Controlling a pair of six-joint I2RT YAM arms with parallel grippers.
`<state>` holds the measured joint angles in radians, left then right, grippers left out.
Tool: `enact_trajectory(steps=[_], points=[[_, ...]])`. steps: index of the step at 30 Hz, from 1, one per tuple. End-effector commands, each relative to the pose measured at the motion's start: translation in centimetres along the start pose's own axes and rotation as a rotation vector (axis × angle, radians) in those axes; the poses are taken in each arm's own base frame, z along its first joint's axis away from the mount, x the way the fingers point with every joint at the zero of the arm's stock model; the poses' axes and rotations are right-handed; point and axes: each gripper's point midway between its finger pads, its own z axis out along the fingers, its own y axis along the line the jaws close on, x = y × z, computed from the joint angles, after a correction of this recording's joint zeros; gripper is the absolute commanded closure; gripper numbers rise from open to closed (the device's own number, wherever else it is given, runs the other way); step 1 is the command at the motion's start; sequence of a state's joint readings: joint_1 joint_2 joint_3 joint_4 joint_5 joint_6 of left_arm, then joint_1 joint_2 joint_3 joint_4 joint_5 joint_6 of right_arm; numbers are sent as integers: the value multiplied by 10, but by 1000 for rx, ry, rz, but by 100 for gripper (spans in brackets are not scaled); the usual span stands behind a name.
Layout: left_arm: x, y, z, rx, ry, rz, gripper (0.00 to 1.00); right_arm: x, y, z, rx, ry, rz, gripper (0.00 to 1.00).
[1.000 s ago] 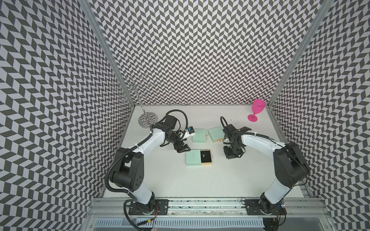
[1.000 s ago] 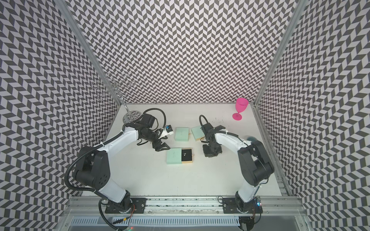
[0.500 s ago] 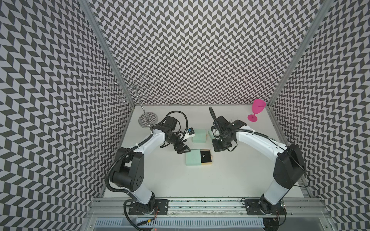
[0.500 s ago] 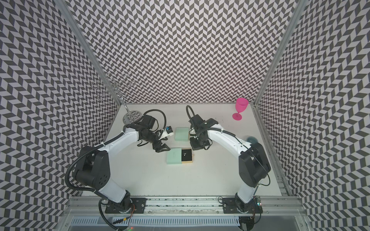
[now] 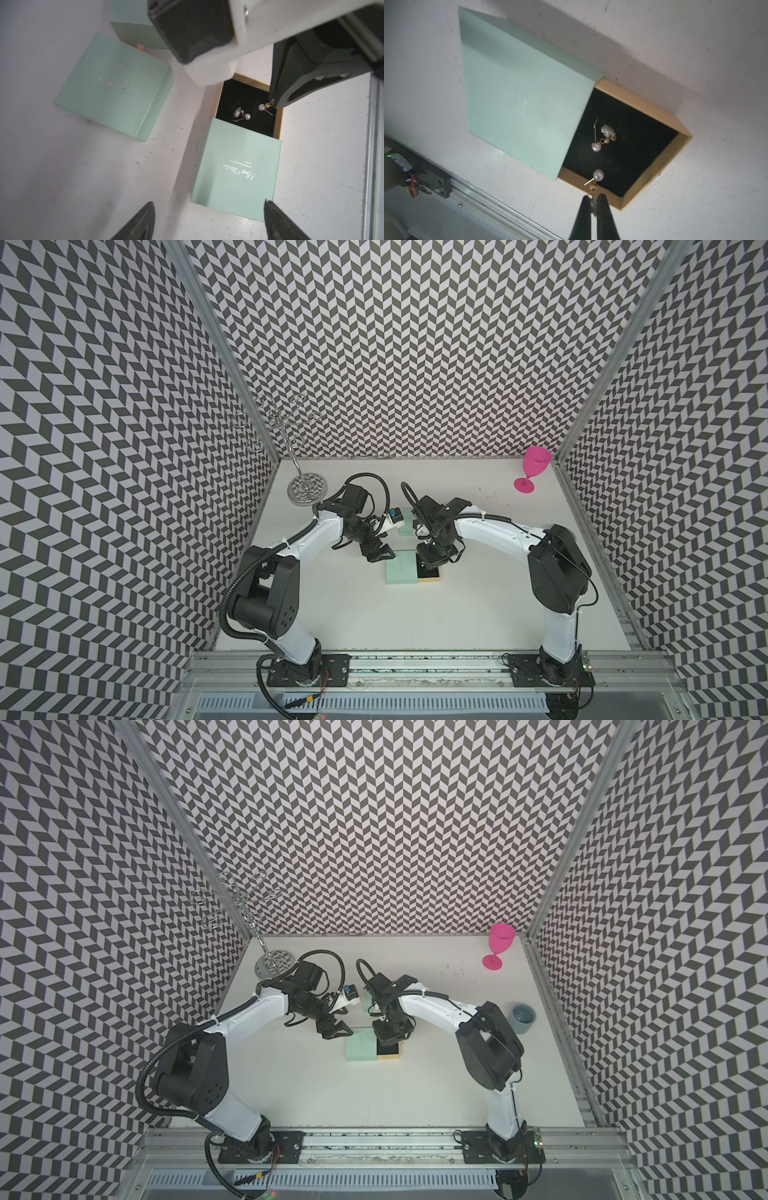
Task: Place the earrings into the drawer-style jewelry box
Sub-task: Pick up the earring from the center of the board, then insert the earring into the inner lining.
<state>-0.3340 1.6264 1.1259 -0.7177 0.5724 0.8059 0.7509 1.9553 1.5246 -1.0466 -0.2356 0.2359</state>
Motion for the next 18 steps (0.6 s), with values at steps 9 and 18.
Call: enact_trajectory(steps=[9, 18], points=[[-7, -2, -9, -17, -26, 26, 17, -9, 6, 7, 22, 16, -81, 93], [-5, -1, -9, -17, -21, 24, 17, -4, 8, 18, 17, 51, -97, 93]])
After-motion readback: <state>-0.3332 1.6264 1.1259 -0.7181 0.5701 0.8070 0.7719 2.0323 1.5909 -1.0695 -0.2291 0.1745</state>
